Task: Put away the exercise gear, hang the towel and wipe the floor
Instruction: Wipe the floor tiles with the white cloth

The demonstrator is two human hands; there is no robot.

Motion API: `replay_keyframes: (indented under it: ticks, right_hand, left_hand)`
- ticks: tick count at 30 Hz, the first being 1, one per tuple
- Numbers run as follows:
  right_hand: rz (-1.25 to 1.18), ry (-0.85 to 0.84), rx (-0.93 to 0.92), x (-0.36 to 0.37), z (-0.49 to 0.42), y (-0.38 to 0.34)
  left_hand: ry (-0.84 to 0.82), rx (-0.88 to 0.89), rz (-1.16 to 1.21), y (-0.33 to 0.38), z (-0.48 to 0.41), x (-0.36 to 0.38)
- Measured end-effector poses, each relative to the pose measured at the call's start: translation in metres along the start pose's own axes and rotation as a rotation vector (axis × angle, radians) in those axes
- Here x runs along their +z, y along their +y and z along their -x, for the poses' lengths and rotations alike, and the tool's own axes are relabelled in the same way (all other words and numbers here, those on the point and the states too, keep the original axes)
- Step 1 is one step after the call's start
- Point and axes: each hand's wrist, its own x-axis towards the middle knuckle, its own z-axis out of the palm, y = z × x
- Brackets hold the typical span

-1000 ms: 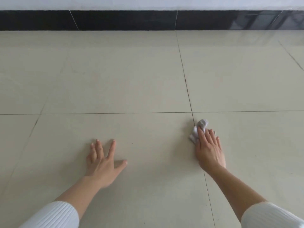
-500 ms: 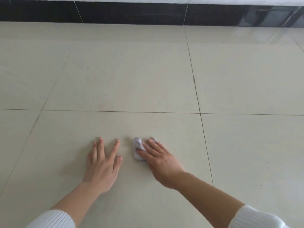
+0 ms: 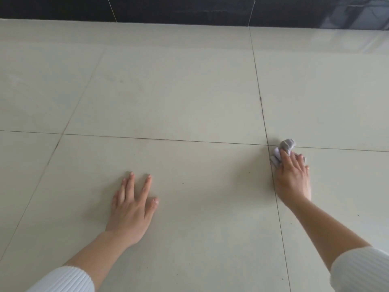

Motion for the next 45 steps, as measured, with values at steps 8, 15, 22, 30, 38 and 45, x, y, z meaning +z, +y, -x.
replay_keyframes:
  ticks: [8,15,22,30,38,45]
  right_hand:
    - [-0.098,-0.229,-0.652,0.051,0.093,-0.147]
    - [0.117,-0.411,-1.353,0.049,0.137,-0.128]
    - [0.040,-0.114,-0.420,0.010,0.044,-0.059]
    - [-0.040,-0.164,-0.414,0.055,0.083,-0.150]
    - [0.074,-0.334,-1.164,0.064,0.136,-0.155]
    - [0.107,-0.172,-0.632,0.048,0.019,-0.144]
  left_hand:
    - [-0.081,0.065,-0.028,-0.015,0.011,-0.020]
    - [0.012,-0.079,0.026,-0.032,0.024,-0.012]
    - [-0.072,-0.166,-0.028,0.001,-0.014,-0.012]
    - [0.046,-0.012,0.008,-0.036,-0.001,-0.014]
    - [0.170,-0.209,0.048,-0.059,-0.008,-0.017]
    - [0.014,-0.240,0.110,-0.055,-0.022,-0.016]
